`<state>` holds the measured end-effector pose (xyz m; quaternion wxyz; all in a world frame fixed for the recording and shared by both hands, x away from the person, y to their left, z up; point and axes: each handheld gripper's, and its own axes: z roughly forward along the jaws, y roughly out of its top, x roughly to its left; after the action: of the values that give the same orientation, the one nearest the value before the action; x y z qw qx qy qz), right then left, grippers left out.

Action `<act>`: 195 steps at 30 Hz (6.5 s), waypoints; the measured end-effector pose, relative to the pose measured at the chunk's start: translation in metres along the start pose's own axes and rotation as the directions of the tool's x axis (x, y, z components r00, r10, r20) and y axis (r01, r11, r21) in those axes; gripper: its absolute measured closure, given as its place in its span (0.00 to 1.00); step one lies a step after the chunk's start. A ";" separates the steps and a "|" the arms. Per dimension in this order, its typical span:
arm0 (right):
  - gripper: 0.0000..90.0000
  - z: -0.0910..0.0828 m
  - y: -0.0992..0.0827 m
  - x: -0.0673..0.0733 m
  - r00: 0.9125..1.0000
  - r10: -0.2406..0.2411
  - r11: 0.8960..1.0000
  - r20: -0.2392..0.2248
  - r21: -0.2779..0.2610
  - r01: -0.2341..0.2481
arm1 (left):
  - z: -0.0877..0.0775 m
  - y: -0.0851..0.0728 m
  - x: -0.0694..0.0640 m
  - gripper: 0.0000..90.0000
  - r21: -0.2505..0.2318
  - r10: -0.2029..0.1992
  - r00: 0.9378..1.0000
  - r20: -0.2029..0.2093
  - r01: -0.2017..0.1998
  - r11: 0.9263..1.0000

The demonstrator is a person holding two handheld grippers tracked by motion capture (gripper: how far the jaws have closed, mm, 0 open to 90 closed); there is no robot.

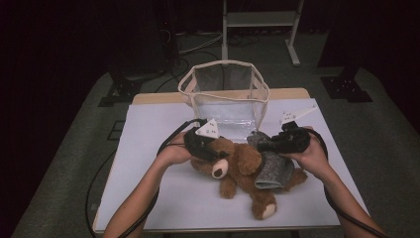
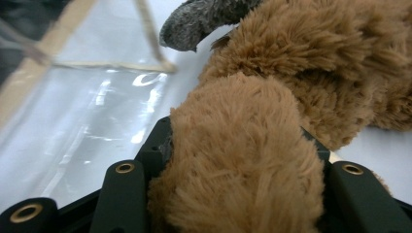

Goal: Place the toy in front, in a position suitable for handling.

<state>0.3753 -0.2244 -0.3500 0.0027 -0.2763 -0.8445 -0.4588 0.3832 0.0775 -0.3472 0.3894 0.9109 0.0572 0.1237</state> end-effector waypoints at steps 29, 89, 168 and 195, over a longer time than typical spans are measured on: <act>0.82 0.017 -0.014 0.038 0.990 -0.140 0.988 -0.006 0.063 0.140 | -0.027 -0.052 -0.035 0.38 -0.042 -0.069 0.993 0.095 0.073 0.996; 0.80 0.049 0.038 0.050 0.973 -0.226 0.964 -0.045 0.135 0.230 | -0.029 -0.052 -0.062 0.41 -0.054 0.029 0.995 0.094 -0.024 0.998; 0.80 0.055 0.062 0.074 0.968 -0.237 0.954 -0.083 0.166 0.248 | -0.026 -0.062 -0.042 0.38 -0.104 -0.056 0.996 0.074 0.064 0.993; 0.80 0.087 0.066 0.067 0.971 -0.202 0.955 -0.125 0.194 0.223 | -0.030 -0.070 -0.040 0.41 -0.085 -0.067 0.993 0.100 0.076 0.994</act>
<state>0.3707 -0.0978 -0.3320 0.0258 -0.1578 -0.9111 -0.3798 0.3358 0.1388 -0.3852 0.4358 0.8951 0.0652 0.0675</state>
